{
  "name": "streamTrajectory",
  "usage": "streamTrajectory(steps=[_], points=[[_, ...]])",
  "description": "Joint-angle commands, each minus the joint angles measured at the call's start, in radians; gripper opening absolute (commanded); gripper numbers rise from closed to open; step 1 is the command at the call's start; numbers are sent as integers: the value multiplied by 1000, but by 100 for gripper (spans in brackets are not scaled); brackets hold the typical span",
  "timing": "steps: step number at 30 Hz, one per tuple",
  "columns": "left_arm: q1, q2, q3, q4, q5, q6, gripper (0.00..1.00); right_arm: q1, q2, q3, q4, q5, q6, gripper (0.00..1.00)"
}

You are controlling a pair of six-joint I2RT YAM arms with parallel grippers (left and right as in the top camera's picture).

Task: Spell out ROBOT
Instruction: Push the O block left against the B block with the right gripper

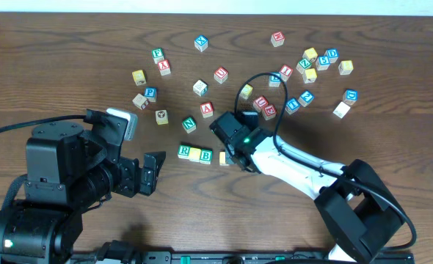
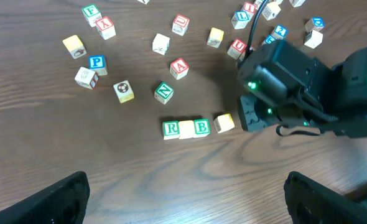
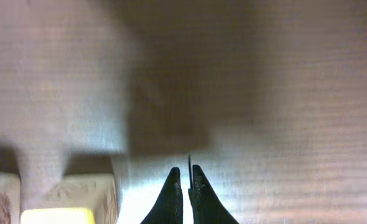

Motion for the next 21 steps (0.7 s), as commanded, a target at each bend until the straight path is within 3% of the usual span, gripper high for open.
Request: streamTrajectory(steps=[1,21], points=[[6,-2,3,-2,12,6,98,36,7,16,-37,-8,65,1],[6,-2,3,-2,12,6,98,113,7,16,-3,-6,135,1]])
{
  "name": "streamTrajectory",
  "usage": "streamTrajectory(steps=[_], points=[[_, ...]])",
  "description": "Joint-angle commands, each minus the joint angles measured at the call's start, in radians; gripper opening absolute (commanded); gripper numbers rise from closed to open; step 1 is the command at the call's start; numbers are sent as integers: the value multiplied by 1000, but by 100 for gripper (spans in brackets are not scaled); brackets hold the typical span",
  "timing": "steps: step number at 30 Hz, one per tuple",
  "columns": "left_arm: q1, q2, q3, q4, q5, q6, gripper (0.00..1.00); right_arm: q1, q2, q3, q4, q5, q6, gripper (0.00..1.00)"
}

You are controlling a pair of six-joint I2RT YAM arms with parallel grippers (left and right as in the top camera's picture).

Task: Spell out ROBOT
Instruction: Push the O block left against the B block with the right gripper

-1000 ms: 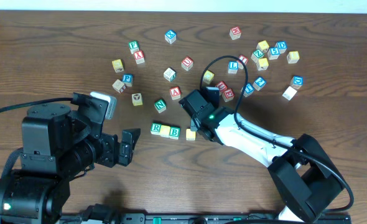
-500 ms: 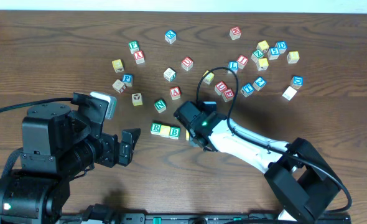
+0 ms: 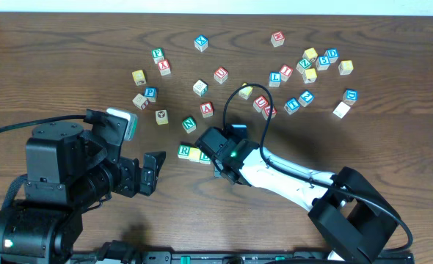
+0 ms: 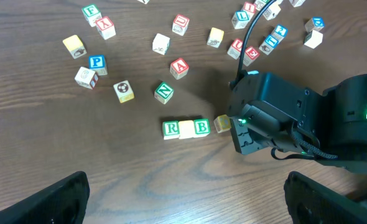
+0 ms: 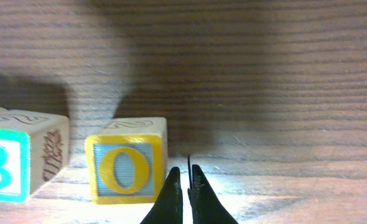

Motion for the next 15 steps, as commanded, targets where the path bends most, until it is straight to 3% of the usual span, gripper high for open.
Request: streamTrajectory(steps=[1,15], points=[[6,-2,3,-3,12,6,98,2,7,16,23,13,19,1],[6,-2,3,-3,12,6,98,2,7,16,73,7,19,1]])
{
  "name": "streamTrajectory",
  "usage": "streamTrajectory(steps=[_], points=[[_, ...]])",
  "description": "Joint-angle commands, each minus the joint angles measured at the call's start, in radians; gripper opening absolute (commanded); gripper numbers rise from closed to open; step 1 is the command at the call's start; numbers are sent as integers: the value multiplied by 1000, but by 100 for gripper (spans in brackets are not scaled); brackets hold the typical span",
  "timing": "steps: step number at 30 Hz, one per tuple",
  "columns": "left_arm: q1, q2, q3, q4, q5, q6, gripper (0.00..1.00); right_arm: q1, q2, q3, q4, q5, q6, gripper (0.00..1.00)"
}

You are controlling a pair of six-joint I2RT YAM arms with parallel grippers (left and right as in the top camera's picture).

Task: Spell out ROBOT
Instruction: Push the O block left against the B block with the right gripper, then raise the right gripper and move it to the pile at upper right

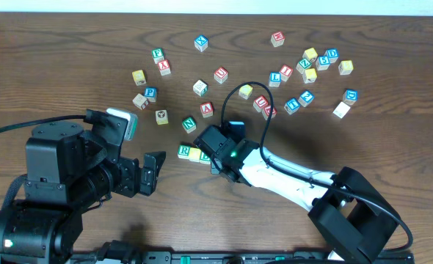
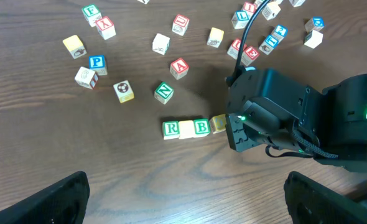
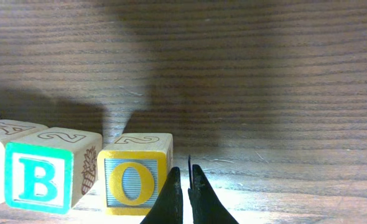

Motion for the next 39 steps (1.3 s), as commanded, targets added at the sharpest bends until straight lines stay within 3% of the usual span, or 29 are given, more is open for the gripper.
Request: streamTrajectory(steps=[1,21,32,39], points=[[6,-2,3,-3,12,6,98,2,7,14,9,3,15,1],[6,-2,3,-2,13,6,98,2,7,14,45,-24,22,1],[6,-2,3,-3,12,6,98,-24,7,14,-63,211,19,3],[6,-2,3,-3,13,6,98,-127,7,68,-115,220,-61,4]])
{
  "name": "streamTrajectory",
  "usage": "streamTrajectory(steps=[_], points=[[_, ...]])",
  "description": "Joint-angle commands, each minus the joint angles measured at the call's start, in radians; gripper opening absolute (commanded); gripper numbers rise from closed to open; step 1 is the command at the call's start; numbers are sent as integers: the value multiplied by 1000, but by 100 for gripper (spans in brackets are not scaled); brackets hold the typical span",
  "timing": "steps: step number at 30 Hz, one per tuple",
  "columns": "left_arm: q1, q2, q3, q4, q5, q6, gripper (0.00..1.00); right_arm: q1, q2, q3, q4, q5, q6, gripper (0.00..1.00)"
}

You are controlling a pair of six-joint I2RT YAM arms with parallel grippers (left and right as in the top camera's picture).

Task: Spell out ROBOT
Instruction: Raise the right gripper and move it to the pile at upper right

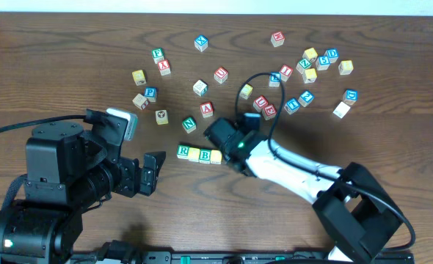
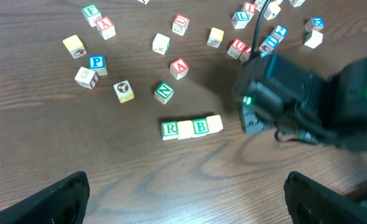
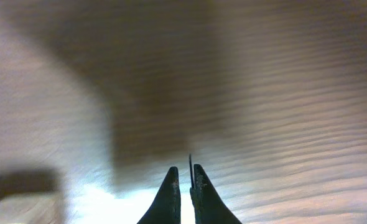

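A row of four blocks lies on the wooden table (image 1: pixel 70 66): the green R block (image 1: pixel 183 152), a pale yellow block (image 1: pixel 194 154), the green B block (image 1: pixel 206 155) and the yellowish O block (image 1: pixel 216 156), each touching the one beside it. The row also shows in the left wrist view, from the R block (image 2: pixel 170 129) to the O block (image 2: pixel 214 123). My right gripper (image 3: pixel 185 171) is shut and empty, a little to the right of the row (image 1: pixel 230 147). Its own view is blurred wood only. My left gripper (image 2: pixel 183 205) is open over bare table, near the front left.
Many loose letter blocks lie scattered behind the row, among them the green N block (image 1: pixel 189 125), the red A block (image 1: pixel 207 110) and the red U block (image 1: pixel 221 74). A cluster of blocks (image 1: pixel 315 62) sits at the far right. The right arm's cable (image 1: pixel 264 81) loops over some blocks.
My right gripper, then tight against the O block's right side, now stands off to the right of the row. The O block stays against B. The right wrist view has lost the blocks.
The O block first stood apart, right of the B block, with my shut right gripper beside it. It was then nearer to B, and then up against it. Now the row stands alone and the gripper is clear of it. My left arm never moved.
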Motion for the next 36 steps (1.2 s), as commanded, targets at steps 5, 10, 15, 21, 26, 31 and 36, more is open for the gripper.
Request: streamTrajectory(steps=[5,10,15,21,26,31,36], points=[[6,-2,3,-3,12,6,98,-116,7,204,-142,51,-178,19],[6,-2,3,-3,12,6,98,-185,7,373,-239,-24,-336,36],[6,-2,3,-2,12,6,98,-298,7,490,-286,-247,-505,56],[6,-2,3,-2,12,6,98,-472,7,534,-309,-467,-649,68],[6,-2,3,-3,12,6,98,-640,7,537,-378,-595,-800,60],[6,-2,3,-2,12,6,98,-702,7,537,-476,-622,-969,61],[6,-2,3,-3,12,6,98,-682,10,534,-483,-612,-1058,61]])
